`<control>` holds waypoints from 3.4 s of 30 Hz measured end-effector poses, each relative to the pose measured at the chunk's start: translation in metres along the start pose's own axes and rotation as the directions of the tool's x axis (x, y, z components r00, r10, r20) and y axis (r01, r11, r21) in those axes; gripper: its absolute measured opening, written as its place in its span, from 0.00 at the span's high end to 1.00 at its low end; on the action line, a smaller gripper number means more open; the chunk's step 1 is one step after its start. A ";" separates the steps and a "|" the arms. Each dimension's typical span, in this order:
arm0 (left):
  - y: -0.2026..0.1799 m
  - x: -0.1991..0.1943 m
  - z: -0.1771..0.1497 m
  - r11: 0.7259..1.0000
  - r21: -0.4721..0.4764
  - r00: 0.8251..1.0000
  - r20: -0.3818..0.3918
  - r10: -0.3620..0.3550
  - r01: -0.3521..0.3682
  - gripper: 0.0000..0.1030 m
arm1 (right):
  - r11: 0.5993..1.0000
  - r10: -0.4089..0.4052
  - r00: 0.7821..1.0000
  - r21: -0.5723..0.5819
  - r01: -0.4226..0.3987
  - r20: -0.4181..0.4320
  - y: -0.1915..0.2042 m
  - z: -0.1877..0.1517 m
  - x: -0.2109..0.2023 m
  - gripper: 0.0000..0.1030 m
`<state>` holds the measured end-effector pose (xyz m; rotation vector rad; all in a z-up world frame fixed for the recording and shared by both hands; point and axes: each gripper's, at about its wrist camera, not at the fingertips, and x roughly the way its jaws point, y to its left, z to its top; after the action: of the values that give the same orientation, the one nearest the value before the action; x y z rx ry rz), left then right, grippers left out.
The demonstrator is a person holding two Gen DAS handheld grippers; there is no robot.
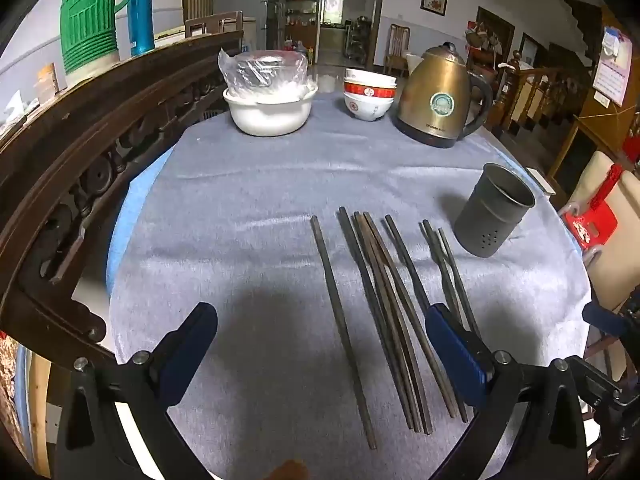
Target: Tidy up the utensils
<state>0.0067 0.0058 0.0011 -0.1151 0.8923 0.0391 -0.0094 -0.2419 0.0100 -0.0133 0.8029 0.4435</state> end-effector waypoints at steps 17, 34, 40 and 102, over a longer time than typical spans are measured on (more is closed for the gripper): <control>0.002 0.006 -0.010 1.000 0.005 1.000 0.018 0.014 -0.014 0.00 | 1.000 0.023 1.000 0.011 -0.023 -0.010 0.003 0.001 0.005 0.00; 0.002 0.007 -0.008 1.000 0.004 1.000 0.011 0.009 -0.009 0.00 | 0.999 0.029 0.999 0.021 -0.029 -0.031 0.002 0.002 0.011 0.00; 0.003 0.007 -0.008 1.000 0.002 1.000 0.010 0.006 -0.006 0.00 | 0.999 0.030 0.999 0.018 -0.029 -0.041 0.003 0.002 0.013 0.00; 0.039 0.054 -0.005 0.997 -0.079 0.991 -0.130 0.013 -0.024 0.00 | 0.988 -0.037 0.918 0.123 0.093 -0.395 -0.037 0.049 0.132 0.56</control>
<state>0.0333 0.0430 -0.0476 -0.1862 1.0222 0.0857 0.1191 -0.2162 -0.0537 0.0009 1.2253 0.3232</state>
